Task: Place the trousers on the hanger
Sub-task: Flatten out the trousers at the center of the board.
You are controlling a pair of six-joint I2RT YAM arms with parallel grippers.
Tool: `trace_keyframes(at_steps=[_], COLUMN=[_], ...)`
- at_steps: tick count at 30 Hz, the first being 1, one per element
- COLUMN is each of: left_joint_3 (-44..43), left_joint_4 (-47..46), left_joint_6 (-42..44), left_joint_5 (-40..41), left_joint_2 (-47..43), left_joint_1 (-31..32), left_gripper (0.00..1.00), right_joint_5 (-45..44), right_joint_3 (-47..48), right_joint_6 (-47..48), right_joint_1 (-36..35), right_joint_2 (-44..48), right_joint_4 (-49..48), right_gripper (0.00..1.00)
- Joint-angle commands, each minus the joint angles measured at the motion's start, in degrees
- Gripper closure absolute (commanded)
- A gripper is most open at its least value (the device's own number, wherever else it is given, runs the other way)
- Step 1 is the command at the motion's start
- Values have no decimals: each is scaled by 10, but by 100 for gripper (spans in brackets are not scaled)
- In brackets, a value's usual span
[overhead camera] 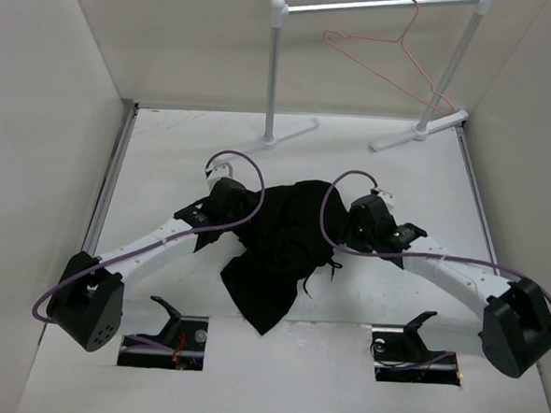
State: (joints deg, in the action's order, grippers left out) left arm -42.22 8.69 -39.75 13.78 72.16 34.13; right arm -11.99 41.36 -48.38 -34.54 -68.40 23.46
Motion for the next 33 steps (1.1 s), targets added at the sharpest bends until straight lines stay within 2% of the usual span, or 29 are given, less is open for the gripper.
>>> trace_keyframes(at_steps=[1,2,4,5,6,10,17,23,26,28,30,33], left_joint_3=[-30,-28,-26,-33,-45,-125,-272,-376,-386,-379,-369,-365], left_joint_4=[-32,-31,-16,-2,20,88,124,121,105,92,86,66], left_joint_6=[15,18,24,28,32,70,136,177,186,191,182,145], left_joint_5=[7,9,11,17,28,98,151,193,179,140,108,60], left_joint_2=[-32,-46,-76,-93,-110,-173,-224,-250,-250,-232,-209,-156], left_joint_1=[-7,-11,-26,-38,-49,-88,-163,-293,-360,-365,-363,-325], left_gripper=[85,88,92,93,94,96,96,94,92,90,90,91], right_joint_5=[6,5,2,-7,-28,-116,-180,-288,-369,-391,-364,-291], right_joint_3=[4,4,13,20,27,78,177,288,325,330,312,259], right_joint_6=[-8,-8,-8,-8,-6,29,48,43,53,54,53,41], right_joint_1=[8,14,25,27,24,-15,-85,-229,-282,-295,-296,-277], right_joint_2=[-32,-42,-55,-50,-32,80,225,327,354,357,342,304], right_joint_4=[-69,-84,-97,-89,-80,-13,135,211,225,230,226,219], right_gripper=[49,59,85,92,94,95,94,96,96,96,95,96])
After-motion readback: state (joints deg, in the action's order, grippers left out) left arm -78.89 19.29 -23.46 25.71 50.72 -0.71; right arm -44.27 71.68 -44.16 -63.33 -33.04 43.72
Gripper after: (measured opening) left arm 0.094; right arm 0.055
